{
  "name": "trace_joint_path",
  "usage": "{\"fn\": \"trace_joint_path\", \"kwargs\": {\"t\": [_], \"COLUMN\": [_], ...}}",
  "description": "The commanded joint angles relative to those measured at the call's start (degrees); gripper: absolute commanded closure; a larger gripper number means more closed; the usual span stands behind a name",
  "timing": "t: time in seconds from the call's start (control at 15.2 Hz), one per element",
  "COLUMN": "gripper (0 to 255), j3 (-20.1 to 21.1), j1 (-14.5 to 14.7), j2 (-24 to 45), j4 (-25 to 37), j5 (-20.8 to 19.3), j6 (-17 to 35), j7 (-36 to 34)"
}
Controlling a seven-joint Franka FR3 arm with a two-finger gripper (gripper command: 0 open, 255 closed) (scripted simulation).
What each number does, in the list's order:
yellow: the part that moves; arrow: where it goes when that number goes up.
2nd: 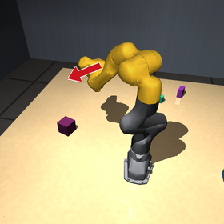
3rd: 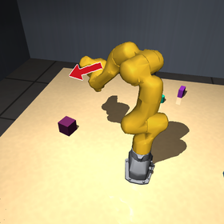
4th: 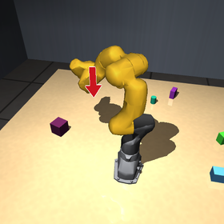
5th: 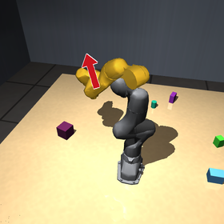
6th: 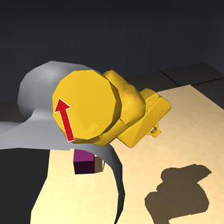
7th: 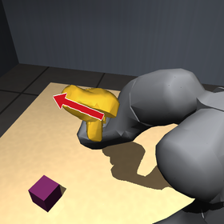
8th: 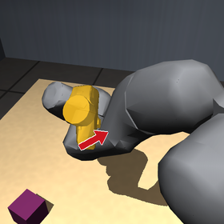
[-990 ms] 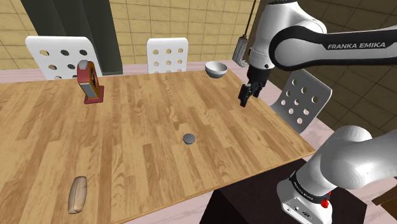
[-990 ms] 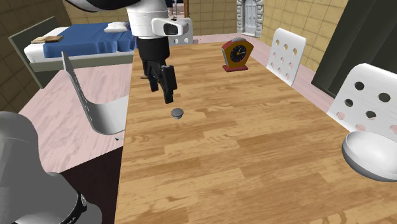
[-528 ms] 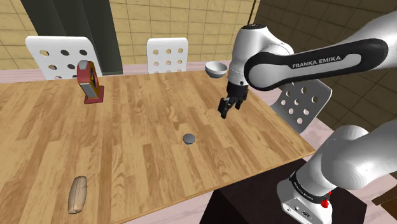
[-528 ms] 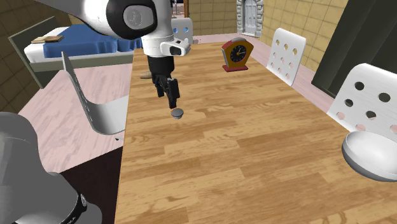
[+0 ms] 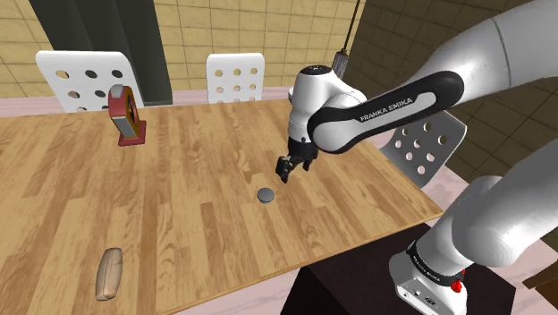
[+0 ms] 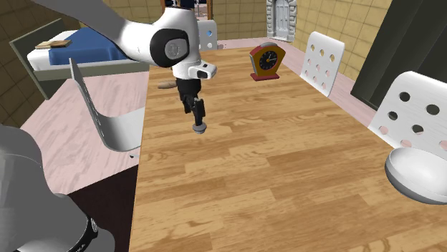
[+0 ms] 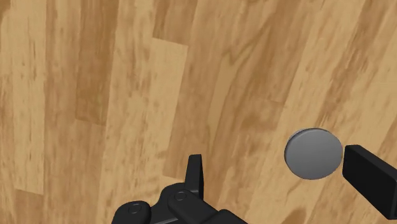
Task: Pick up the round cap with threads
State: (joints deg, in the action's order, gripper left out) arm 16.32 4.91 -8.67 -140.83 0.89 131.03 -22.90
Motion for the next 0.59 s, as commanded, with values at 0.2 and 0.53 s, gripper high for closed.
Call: {"fn": "trace_joint_path", "kwargs": {"t": [0.2, 0.53], "gripper": [0, 0], "j3": [1.9, 1.9], "j1": [0.8, 2.4], "j2": [11.1, 20.0], "j4": [4.6, 9.3], "j5": [-3.1, -6.8], "j6": [6.8, 11.0], "j7": [-6.7, -12.1]}}
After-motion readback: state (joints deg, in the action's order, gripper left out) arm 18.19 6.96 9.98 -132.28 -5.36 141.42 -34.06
